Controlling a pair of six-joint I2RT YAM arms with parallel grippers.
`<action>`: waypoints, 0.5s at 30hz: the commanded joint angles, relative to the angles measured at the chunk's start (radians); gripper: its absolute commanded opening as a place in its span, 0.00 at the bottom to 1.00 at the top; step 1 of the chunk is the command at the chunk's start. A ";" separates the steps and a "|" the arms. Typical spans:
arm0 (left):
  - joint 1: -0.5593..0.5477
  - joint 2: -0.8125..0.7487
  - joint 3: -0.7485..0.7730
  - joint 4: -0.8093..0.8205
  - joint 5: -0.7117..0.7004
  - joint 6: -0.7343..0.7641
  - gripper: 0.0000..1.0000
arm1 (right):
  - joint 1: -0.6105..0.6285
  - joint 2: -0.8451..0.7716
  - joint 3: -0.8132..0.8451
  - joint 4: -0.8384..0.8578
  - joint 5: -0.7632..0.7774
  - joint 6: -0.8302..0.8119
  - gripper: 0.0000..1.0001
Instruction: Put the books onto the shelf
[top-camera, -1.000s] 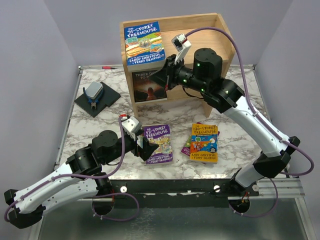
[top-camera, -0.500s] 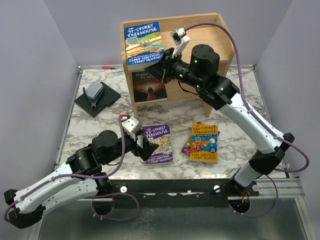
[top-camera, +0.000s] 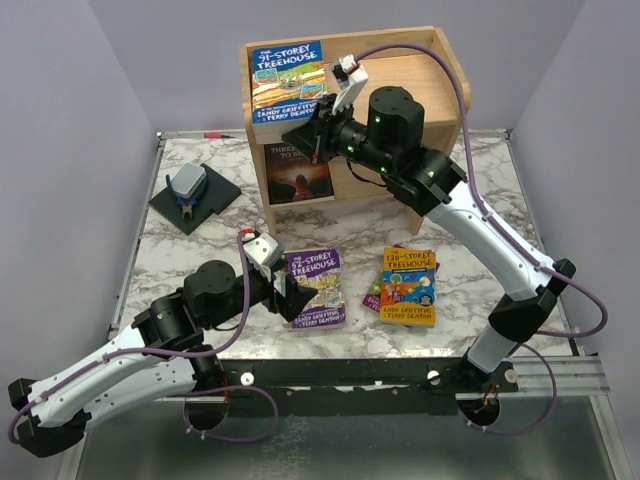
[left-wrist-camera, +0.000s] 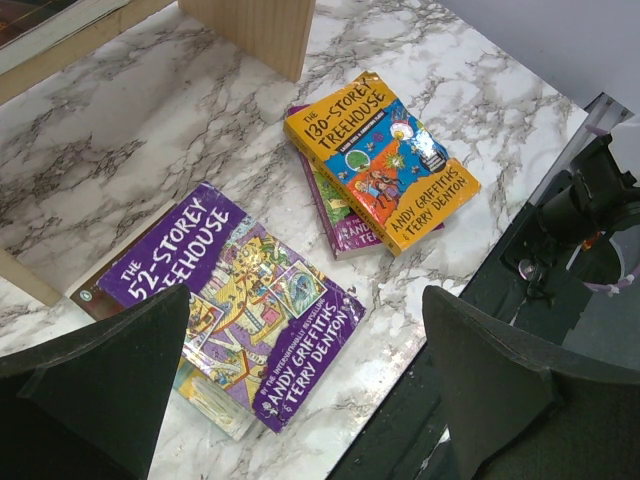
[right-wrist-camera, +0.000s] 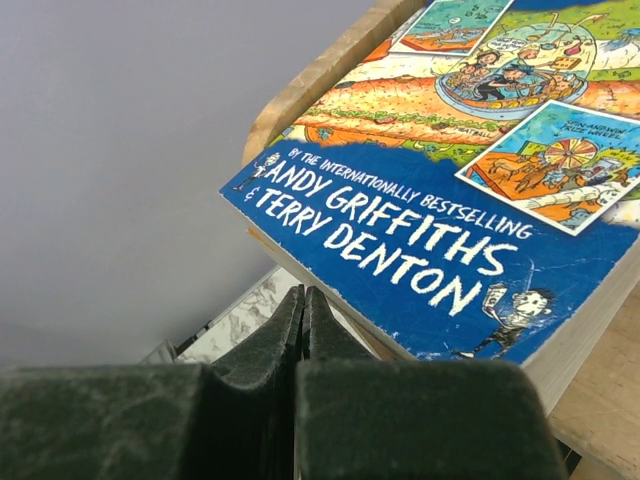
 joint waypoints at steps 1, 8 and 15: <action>0.005 0.002 -0.006 -0.006 -0.005 0.014 0.99 | 0.002 0.025 0.061 -0.002 0.069 -0.046 0.01; 0.005 0.008 -0.006 -0.006 -0.005 0.013 0.99 | 0.002 -0.003 0.083 -0.090 0.040 -0.068 0.01; 0.005 0.016 -0.006 -0.006 0.000 0.013 0.99 | 0.002 -0.115 0.017 -0.121 0.110 -0.080 0.04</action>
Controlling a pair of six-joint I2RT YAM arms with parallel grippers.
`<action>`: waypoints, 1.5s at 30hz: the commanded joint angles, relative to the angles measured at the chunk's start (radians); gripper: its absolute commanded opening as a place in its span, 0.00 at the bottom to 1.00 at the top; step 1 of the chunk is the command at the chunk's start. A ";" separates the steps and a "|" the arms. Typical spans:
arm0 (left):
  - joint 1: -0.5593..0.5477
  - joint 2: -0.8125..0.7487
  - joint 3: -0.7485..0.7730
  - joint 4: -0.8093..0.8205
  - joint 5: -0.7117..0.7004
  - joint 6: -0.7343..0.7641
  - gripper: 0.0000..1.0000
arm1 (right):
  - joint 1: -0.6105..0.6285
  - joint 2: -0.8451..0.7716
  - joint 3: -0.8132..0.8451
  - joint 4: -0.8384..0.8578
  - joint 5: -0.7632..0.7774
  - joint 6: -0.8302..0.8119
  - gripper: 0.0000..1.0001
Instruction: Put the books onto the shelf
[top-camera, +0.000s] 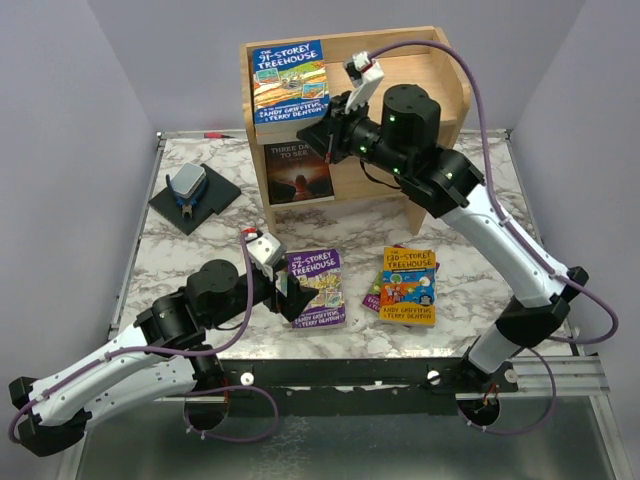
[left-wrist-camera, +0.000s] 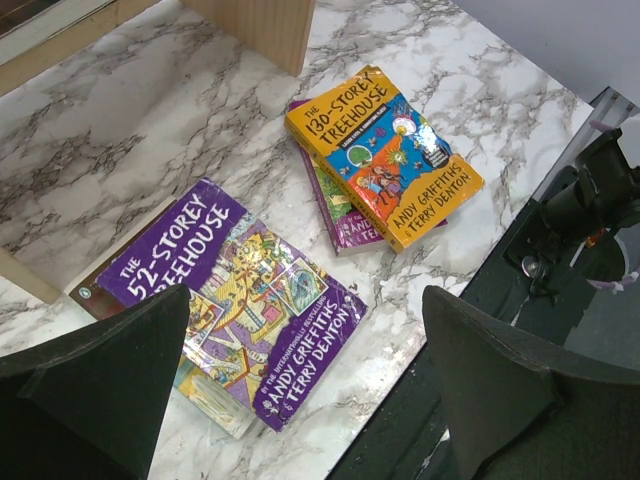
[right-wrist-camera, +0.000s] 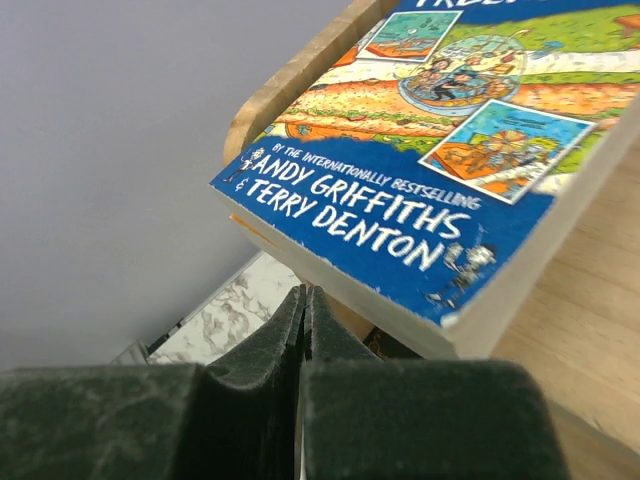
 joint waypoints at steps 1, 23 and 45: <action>0.005 0.003 -0.006 -0.006 0.000 0.013 0.99 | -0.002 -0.114 -0.040 -0.023 0.116 -0.033 0.04; 0.005 -0.005 -0.008 -0.006 -0.006 0.011 0.99 | -0.006 0.051 0.131 0.054 0.558 -0.281 0.01; 0.005 -0.002 -0.006 -0.007 -0.011 0.013 0.99 | -0.042 0.197 0.248 0.061 0.419 -0.319 0.01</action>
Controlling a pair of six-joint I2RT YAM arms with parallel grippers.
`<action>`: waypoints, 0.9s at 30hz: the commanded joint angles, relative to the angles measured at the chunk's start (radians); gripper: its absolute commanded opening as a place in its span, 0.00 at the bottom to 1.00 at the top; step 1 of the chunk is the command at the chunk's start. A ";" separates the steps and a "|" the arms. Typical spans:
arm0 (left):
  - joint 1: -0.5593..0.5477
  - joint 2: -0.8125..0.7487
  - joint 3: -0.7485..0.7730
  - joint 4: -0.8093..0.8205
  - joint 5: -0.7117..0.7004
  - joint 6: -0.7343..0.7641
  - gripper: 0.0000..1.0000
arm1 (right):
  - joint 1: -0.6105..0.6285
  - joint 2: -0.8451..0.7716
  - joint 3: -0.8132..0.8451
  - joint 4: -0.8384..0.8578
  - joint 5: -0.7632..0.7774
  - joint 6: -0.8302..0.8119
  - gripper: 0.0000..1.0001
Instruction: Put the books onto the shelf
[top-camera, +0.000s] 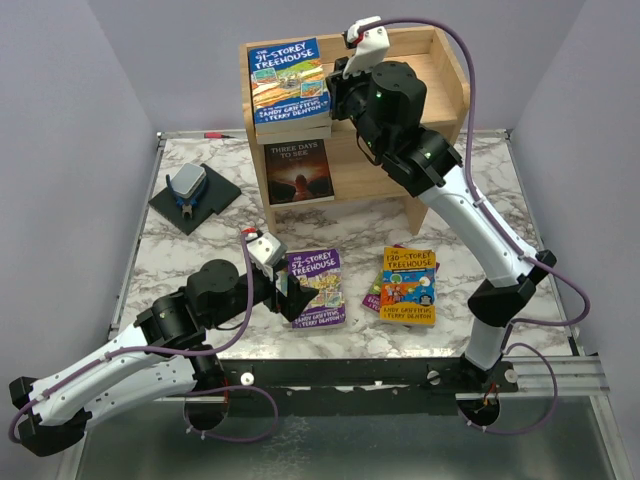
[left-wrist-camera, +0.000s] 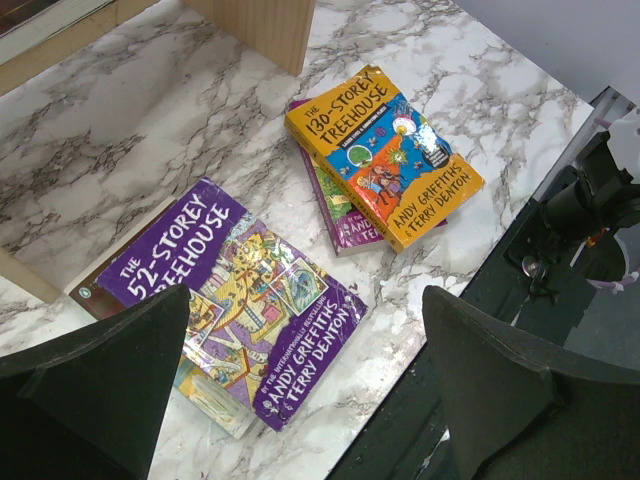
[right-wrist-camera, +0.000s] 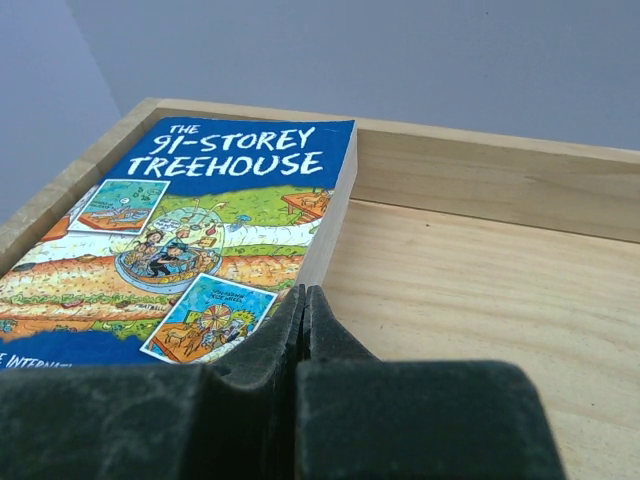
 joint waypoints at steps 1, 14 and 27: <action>0.006 -0.006 -0.006 -0.008 -0.012 0.013 0.99 | -0.015 0.045 0.039 -0.002 -0.057 0.002 0.01; 0.006 -0.003 -0.006 -0.008 -0.023 0.011 0.99 | -0.037 0.017 0.025 -0.020 -0.020 0.012 0.01; 0.005 0.008 -0.006 -0.009 -0.034 0.008 0.99 | -0.038 -0.120 -0.196 0.042 -0.010 0.021 0.01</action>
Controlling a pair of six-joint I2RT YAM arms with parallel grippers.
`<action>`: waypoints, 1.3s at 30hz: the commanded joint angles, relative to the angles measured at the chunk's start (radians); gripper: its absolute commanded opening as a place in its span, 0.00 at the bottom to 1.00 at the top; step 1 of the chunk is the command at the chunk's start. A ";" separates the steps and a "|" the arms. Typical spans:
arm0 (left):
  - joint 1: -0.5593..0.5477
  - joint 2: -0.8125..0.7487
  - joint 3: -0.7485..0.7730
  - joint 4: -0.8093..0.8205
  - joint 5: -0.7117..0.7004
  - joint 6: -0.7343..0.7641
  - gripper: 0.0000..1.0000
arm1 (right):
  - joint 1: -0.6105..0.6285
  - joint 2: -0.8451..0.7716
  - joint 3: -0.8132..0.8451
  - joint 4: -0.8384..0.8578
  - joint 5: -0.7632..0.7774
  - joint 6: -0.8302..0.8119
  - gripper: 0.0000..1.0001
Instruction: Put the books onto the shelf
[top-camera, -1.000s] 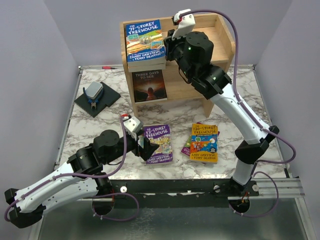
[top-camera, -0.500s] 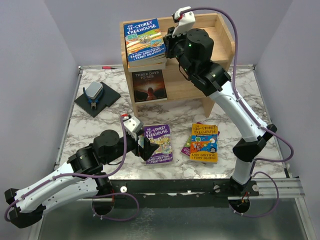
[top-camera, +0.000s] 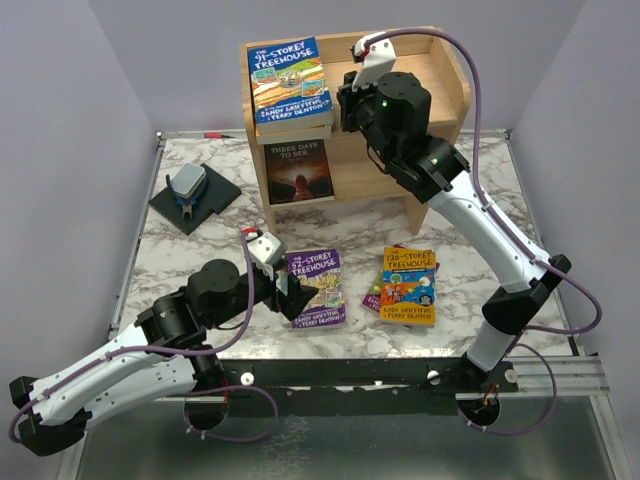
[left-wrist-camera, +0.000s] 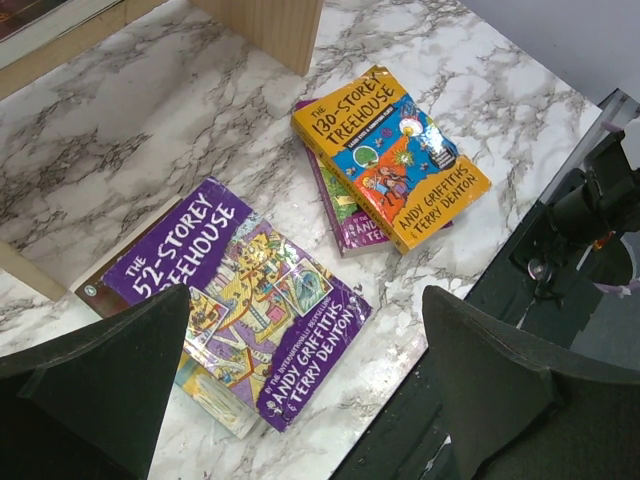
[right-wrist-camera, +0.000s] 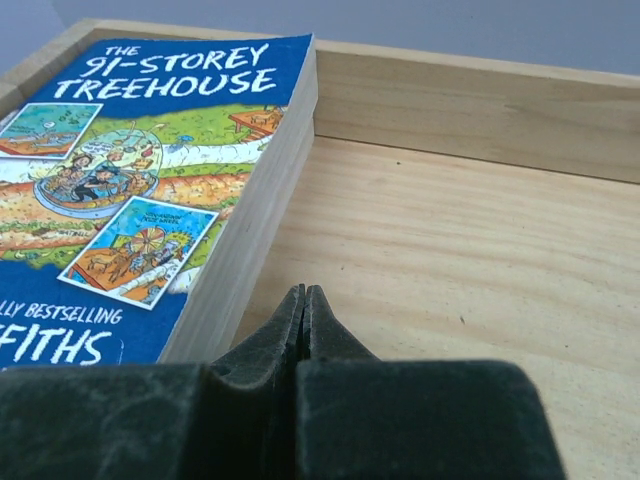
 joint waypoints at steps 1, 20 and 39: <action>0.005 0.008 -0.006 -0.009 -0.022 0.008 0.99 | -0.005 -0.045 -0.045 0.031 -0.011 0.012 0.01; 0.006 0.016 -0.006 -0.009 -0.012 0.010 0.99 | -0.004 0.042 0.047 -0.035 -0.227 0.079 0.01; 0.005 0.031 0.032 -0.056 -0.173 -0.075 0.99 | -0.003 -0.042 -0.013 -0.051 0.077 0.025 0.09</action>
